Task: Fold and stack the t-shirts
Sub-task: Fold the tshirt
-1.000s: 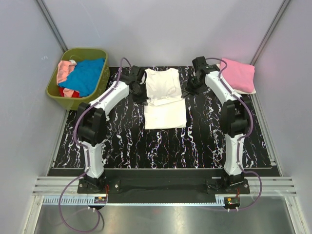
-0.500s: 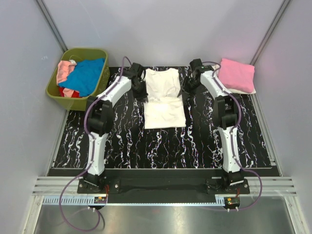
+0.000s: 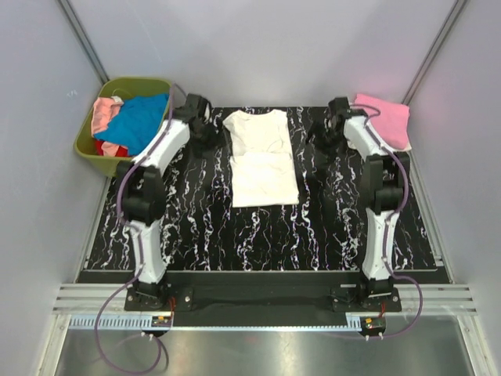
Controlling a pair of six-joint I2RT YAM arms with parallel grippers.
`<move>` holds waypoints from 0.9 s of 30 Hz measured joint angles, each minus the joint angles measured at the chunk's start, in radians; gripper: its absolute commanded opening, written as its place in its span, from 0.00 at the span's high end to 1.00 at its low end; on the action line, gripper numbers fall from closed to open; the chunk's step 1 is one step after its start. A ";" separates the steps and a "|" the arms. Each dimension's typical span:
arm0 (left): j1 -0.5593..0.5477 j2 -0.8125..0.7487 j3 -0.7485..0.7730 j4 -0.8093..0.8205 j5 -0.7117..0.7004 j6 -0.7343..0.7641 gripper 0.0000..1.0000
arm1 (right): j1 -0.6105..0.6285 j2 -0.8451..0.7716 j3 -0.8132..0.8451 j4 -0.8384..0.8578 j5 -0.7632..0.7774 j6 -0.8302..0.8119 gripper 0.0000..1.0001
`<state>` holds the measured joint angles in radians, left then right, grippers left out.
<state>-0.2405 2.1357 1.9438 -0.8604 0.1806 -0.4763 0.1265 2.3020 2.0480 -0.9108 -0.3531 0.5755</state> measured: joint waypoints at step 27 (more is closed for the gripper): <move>-0.133 -0.477 -1.064 0.624 0.149 -0.249 0.28 | 0.086 -0.338 -0.796 0.312 -0.154 -0.079 0.43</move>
<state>-0.3737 1.6585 0.8803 -0.2363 0.3294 -0.7254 0.2127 1.9644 1.2518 -0.5983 -0.5072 0.4965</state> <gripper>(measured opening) 0.728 0.620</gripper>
